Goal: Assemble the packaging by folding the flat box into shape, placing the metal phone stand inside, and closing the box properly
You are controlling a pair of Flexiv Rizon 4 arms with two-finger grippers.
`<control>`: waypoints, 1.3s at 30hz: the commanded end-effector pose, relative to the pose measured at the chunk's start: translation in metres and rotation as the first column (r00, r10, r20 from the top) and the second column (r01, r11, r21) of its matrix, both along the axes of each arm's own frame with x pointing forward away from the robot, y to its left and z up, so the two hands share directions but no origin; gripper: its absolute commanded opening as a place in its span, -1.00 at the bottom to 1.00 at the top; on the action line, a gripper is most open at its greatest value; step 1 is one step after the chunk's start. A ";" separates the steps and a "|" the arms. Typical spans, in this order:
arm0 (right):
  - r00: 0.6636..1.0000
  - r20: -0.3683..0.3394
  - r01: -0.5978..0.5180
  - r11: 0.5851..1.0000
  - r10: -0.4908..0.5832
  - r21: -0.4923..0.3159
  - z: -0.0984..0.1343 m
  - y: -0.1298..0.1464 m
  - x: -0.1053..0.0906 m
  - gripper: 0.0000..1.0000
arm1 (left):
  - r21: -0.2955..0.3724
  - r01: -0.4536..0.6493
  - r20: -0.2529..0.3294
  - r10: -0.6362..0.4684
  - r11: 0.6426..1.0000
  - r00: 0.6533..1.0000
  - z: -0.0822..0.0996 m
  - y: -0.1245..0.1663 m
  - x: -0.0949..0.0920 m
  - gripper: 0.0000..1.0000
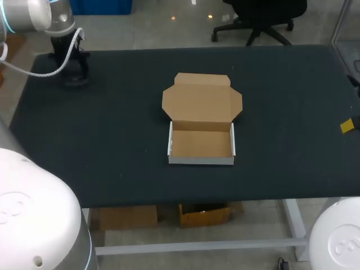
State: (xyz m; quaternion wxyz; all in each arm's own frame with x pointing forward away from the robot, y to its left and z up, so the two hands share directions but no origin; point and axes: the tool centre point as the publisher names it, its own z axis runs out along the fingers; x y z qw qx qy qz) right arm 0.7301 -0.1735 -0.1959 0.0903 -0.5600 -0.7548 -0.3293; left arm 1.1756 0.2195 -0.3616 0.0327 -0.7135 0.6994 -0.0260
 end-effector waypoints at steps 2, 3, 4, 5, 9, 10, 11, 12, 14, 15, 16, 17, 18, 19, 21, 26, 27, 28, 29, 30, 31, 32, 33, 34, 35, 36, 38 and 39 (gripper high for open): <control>1.000 0.000 -0.002 1.000 0.002 0.002 0.001 -0.001 -0.001 1.00 | 0.011 0.010 0.077 -0.011 1.000 0.997 0.011 -0.005 -0.015 -1.00; 1.000 0.000 -0.002 1.000 0.002 0.002 0.001 -0.001 -0.001 1.00 | 0.012 0.013 0.077 -0.014 1.000 0.997 0.011 -0.007 -0.016 -1.00; 1.000 0.000 -0.002 1.000 0.002 0.002 0.001 -0.001 -0.001 1.00 | 0.012 0.017 0.077 -0.018 1.000 0.997 0.012 -0.008 -0.017 -1.00; 1.000 0.000 -0.002 1.000 0.002 0.002 0.001 -0.001 -0.001 1.00 | 0.012 0.019 0.076 -0.020 1.000 0.997 0.013 -0.009 -0.017 -1.00; 0.999 0.037 -0.035 0.999 0.035 -0.004 0.004 0.000 0.001 1.00 | 0.017 0.035 0.076 -0.036 0.999 0.996 0.016 -0.014 -0.021 -1.00; 0.997 0.058 -0.054 0.999 0.054 -0.005 0.005 0.001 0.001 1.00 | 0.018 0.040 0.076 -0.041 0.999 0.996 0.017 -0.016 -0.022 -1.00; 0.993 0.081 -0.080 0.997 0.080 -0.001 0.007 0.001 0.002 1.00 | 0.020 0.045 0.075 -0.046 0.999 0.996 0.018 -0.018 -0.023 -1.00; 0.989 0.103 -0.103 0.995 0.102 -0.004 0.008 0.002 0.002 1.00 | 0.022 0.051 0.074 -0.053 0.998 0.996 0.019 -0.020 -0.024 -1.00; 0.978 0.148 -0.144 0.989 0.146 -0.023 0.010 0.003 0.003 1.00 | 0.027 0.061 0.074 -0.063 0.998 0.995 0.023 -0.023 -0.027 -1.00; 0.972 0.164 -0.167 0.985 0.171 -0.039 0.011 0.003 0.004 1.00 | 0.030 0.070 0.075 -0.072 0.997 0.995 0.024 -0.025 -0.029 -1.00; 0.966 0.180 -0.179 0.982 0.187 -0.061 0.011 0.003 0.004 1.00 | 0.034 0.076 0.079 -0.079 0.997 0.994 0.027 -0.028 -0.031 -1.00; 0.958 0.199 -0.197 0.978 0.208 -0.071 0.010 0.003 0.005 1.00 | 0.033 0.084 0.080 -0.087 0.996 0.993 0.029 -0.030 -0.033 -1.00; 0.951 0.213 -0.215 0.974 0.226 -0.072 0.010 0.002 0.006 1.00 | 0.037 0.092 0.084 -0.095 0.995 0.992 0.031 -0.032 -0.034 -1.00; 0.942 0.231 -0.230 0.970 0.243 -0.081 0.009 0.002 0.006 1.00 | 0.039 0.098 0.085 -0.101 0.994 0.991 0.033 -0.033 -0.035 -1.00; 0.921 0.263 -0.271 0.957 0.289 -0.101 0.009 0.003 0.007 1.00 | 0.034 0.116 0.085 -0.119 0.993 0.989 0.036 -0.037 -0.037 -1.00; 0.875 0.308 -0.341 0.926 0.375 -0.160 0.005 0.002 0.006 1.00 | 0.044 0.147 0.087 -0.150 0.988 0.985 0.039 -0.045 -0.042 -1.00; 0.866 0.314 -0.352 0.921 0.388 -0.166 0.005 0.002 0.006 1.00 | 0.045 0.157 0.085 -0.160 0.987 0.983 0.039 -0.047 -0.042 -1.00; 0.859 0.322 -0.360 0.917 0.398 -0.174 0.004 0.002 0.006 1.00 | 0.044 0.161 0.084 -0.165 0.986 0.983 0.040 -0.049 -0.043 -1.00; 0.852 0.328 -0.369 0.912 0.409 -0.179 0.004 0.001 0.005 1.00 | 0.047 0.167 0.084 -0.171 0.985 0.982 0.040 -0.050 -0.045 -1.00; 0.848 0.330 -0.375 0.909 0.415 -0.180 0.004 0.001 0.005 1.00 | 0.046 0.174 0.084 -0.178 0.984 0.981 0.041 -0.052 -0.046 -1.00; 0.854 0.315 -0.369 0.908 0.415 -0.196 0.004 0.001 0.004 1.00 | 0.045 0.181 0.084 -0.185 0.982 0.979 0.041 -0.053 -0.047 -1.00; 0.864 0.289 -0.362 0.908 0.412 -0.211 0.002 0.000 0.004 1.00 | 0.047 0.186 0.084 -0.189 0.982 0.978 0.042 -0.055 -0.048 -1.00; 0.864 0.289 -0.362 0.908 0.412 -0.211 0.002 0.000 0.004 1.00 | 0.049 0.190 0.086 -0.194 0.981 0.977 0.043 -0.057 -0.049 -1.00; 0.864 0.289 -0.362 0.908 0.412 -0.211 0.002 0.000 0.004 1.00 | 0.050 0.197 0.086 -0.200 0.979 0.976 0.044 -0.058 -0.050 -1.00; 0.864 0.289 -0.362 0.908 0.412 -0.211 0.002 0.000 0.004 1.00 | 0.052 0.203 0.087 -0.207 0.978 0.975 0.046 -0.060 -0.052 -1.00; 0.864 0.289 -0.362 0.908 0.412 -0.211 0.002 0.000 0.004 1.00 | 0.053 0.206 0.087 -0.210 0.977 0.974 0.047 -0.061 -0.053 -1.00; 0.864 0.289 -0.362 0.908 0.412 -0.211 0.002 0.000 0.004 1.00 | 0.059 0.219 0.087 -0.224 0.974 0.971 0.049 -0.064 -0.056 -1.00; 0.864 0.289 -0.362 0.908 0.412 -0.211 0.002 0.000 0.004 1.00 | 0.062 0.226 0.089 -0.231 0.972 0.969 0.052 -0.066 -0.058 -1.00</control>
